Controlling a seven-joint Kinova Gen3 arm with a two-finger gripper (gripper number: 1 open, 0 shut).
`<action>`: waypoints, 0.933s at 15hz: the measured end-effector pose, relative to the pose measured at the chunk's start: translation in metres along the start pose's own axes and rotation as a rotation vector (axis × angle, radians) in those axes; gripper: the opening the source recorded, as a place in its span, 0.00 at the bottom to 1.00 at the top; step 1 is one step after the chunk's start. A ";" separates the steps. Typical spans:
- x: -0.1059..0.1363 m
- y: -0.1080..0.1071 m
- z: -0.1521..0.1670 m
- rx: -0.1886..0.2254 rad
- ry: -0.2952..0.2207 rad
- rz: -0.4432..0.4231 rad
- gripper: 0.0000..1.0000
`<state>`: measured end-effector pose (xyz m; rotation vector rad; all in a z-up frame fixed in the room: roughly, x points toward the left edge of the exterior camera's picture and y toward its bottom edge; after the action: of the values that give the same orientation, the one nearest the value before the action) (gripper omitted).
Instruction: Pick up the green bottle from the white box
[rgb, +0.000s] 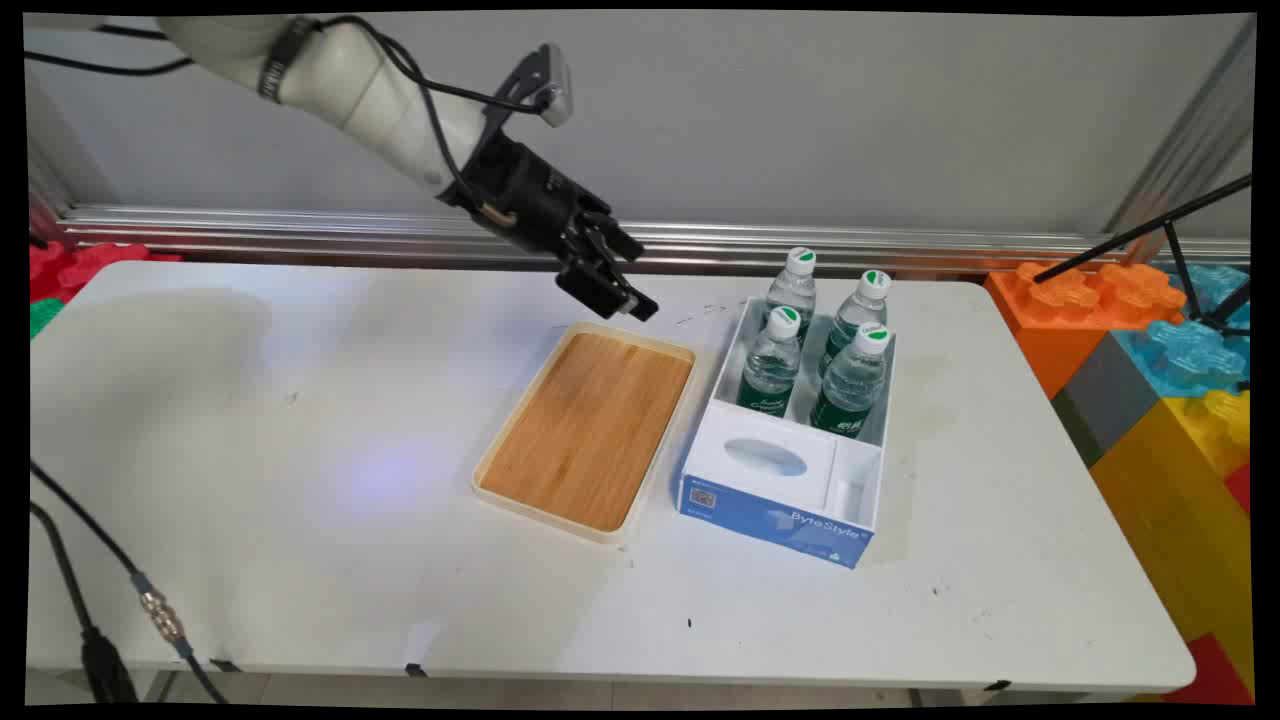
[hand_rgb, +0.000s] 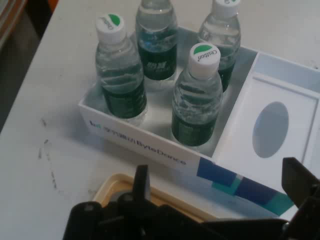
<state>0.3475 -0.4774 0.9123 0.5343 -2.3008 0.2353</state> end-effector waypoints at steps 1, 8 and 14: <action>-0.002 -0.004 0.006 -0.010 0.006 0.006 1.00; -0.021 -0.018 0.057 -0.091 0.062 0.057 1.00; -0.030 -0.020 0.101 -0.099 0.107 0.095 1.00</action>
<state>0.3112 -0.5183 0.8201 0.3540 -2.2226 0.1901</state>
